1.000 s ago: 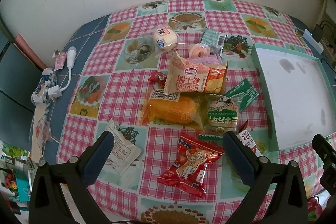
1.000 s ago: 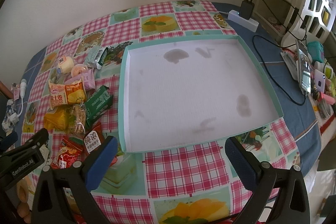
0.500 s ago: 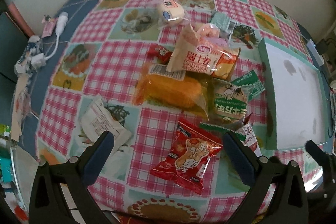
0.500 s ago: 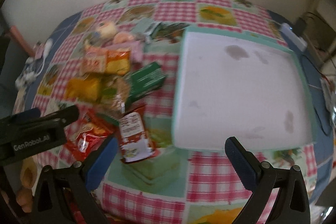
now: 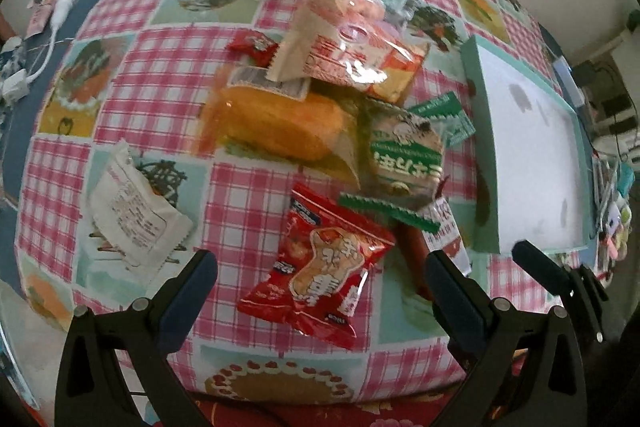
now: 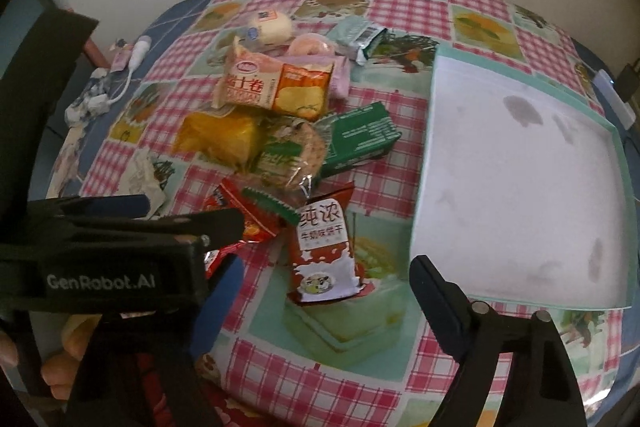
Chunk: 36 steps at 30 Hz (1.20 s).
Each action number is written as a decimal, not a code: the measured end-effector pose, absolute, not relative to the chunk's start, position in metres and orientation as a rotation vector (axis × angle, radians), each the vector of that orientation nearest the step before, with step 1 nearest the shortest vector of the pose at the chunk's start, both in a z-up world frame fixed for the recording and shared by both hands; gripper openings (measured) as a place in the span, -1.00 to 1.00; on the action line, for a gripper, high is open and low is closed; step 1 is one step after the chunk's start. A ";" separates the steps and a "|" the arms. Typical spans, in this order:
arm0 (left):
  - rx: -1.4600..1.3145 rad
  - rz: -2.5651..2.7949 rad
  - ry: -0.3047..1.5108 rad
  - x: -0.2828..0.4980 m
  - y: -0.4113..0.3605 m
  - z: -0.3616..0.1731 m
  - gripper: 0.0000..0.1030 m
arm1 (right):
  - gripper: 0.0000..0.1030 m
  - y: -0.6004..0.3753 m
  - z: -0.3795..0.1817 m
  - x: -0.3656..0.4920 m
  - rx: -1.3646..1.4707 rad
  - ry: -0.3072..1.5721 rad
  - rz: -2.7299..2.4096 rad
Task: Organize snacks
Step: 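Grasp the red snack bag with the left tool while the right grasps the red-and-white milk biscuit pack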
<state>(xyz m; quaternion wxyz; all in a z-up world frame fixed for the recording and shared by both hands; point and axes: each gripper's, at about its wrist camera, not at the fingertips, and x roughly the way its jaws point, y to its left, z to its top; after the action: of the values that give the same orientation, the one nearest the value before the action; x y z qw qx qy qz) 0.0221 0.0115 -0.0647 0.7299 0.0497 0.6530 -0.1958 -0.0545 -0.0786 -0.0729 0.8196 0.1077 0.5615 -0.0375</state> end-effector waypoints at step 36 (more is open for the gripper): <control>-0.032 -0.393 1.552 0.038 0.045 -0.098 0.18 | 0.05 -0.064 -0.118 -0.023 0.165 1.349 -0.078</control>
<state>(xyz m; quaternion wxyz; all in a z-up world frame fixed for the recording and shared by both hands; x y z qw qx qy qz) 0.0378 0.0449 -0.0976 0.6961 -0.0144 0.6958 -0.1760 -0.0230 -0.0644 -0.1176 0.7772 0.0764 0.6235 -0.0361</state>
